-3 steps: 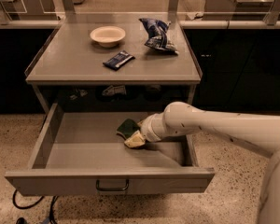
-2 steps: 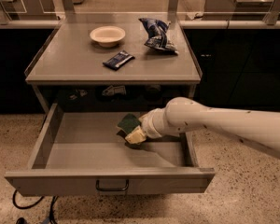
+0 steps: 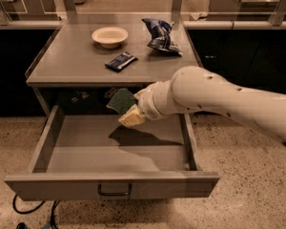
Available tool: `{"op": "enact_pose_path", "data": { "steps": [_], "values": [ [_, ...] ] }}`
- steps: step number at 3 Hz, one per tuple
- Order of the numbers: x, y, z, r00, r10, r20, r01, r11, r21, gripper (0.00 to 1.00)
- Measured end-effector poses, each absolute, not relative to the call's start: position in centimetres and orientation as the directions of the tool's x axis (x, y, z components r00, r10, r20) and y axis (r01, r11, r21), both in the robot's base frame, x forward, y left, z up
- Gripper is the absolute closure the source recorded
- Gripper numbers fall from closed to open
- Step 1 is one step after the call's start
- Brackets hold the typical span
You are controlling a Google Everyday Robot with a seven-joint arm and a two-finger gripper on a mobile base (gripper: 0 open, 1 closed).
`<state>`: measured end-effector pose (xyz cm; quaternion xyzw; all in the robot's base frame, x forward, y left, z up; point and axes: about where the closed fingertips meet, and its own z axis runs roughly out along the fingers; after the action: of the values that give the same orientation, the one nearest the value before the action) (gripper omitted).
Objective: Pick sponge from top drawer and place on counter
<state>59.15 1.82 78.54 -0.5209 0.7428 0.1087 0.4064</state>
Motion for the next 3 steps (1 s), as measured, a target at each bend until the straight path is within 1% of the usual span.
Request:
{"op": "enact_pose_path", "data": {
  "steps": [1,3],
  "values": [
    [58.45,2.17,84.26,-0.086,-0.698,-0.711,-0.856,0.417,-0.305,1.0],
    [58.4,2.19,84.29,-0.089,-0.69,-0.719,-0.856,0.422,-0.299,1.0]
  ]
}}
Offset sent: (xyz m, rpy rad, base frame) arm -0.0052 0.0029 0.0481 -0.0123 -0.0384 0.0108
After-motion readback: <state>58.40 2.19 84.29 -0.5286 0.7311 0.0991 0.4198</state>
